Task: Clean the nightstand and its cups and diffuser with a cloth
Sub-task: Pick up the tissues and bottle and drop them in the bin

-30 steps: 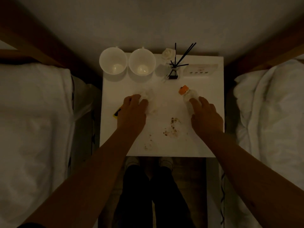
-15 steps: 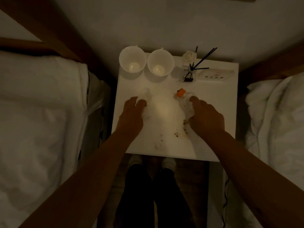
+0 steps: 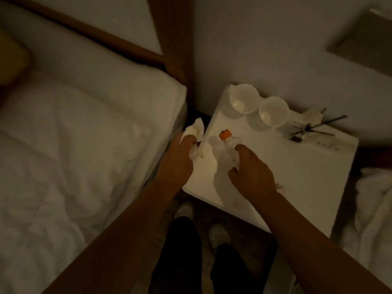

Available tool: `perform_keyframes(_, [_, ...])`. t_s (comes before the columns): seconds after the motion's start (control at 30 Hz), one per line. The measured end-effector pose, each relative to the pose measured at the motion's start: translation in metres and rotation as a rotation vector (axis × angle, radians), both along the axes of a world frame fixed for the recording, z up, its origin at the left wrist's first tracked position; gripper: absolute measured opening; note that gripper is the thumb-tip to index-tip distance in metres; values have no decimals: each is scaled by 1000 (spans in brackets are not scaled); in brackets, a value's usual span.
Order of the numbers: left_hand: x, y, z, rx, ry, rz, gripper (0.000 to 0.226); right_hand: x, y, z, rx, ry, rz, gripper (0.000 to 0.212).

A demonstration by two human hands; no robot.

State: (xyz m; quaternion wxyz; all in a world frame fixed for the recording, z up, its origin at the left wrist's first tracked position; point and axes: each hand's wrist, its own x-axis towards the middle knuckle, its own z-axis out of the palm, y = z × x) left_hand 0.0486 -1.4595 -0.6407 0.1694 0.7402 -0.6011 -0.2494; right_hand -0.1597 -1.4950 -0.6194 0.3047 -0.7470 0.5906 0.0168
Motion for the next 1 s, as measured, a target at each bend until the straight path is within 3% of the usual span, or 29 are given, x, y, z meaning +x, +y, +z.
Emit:
perform_keyframes(0.17, [39, 51, 57, 42, 60, 243, 49, 52, 21, 37, -14, -60, 214, 46])
perform_keyframes(0.5, [79, 258, 205, -220, 106, 765, 39, 151, 132, 166, -51, -174, 669, 48])
perform_keyframes(0.7, [84, 432, 286, -296, 207, 1275, 43, 204, 260, 252, -86, -247, 995, 55])
perform_keyframes(1.0, [40, 696, 344, -439, 167, 1772, 41, 267, 515, 325, -128, -352, 1468, 52])
